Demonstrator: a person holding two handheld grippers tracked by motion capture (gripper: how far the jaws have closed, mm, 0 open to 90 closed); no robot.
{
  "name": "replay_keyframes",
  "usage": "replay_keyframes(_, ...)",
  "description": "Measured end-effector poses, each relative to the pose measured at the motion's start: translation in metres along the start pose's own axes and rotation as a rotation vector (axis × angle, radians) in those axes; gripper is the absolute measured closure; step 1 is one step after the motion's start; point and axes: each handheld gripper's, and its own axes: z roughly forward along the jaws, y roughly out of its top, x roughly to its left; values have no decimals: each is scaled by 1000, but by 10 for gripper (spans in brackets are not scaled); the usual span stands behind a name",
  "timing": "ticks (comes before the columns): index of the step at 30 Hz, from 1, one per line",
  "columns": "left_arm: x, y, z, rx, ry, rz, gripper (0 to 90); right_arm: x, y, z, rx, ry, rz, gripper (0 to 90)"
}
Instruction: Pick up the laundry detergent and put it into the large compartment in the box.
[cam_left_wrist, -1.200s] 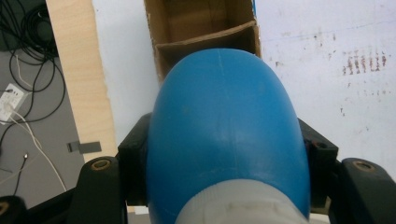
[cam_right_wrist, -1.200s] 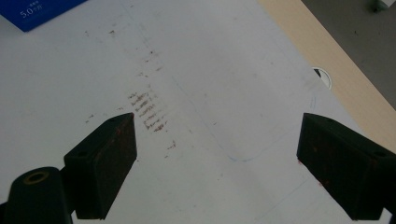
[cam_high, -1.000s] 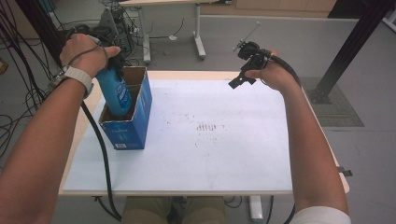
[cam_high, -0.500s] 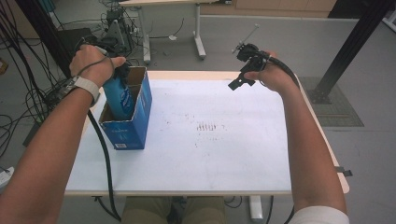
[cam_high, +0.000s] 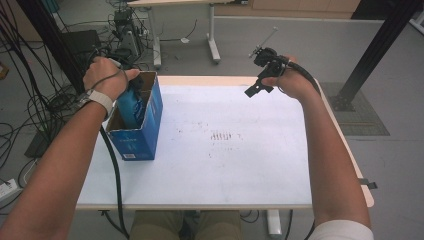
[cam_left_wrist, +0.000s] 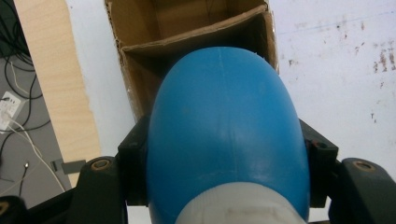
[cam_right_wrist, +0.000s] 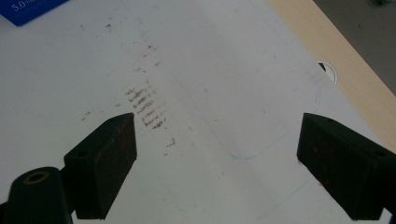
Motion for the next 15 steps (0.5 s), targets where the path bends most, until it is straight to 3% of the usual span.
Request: replay_keyframes(15,-2,-3,20,-18,5,10,374,-1,-2,2,-2,1,6,121)
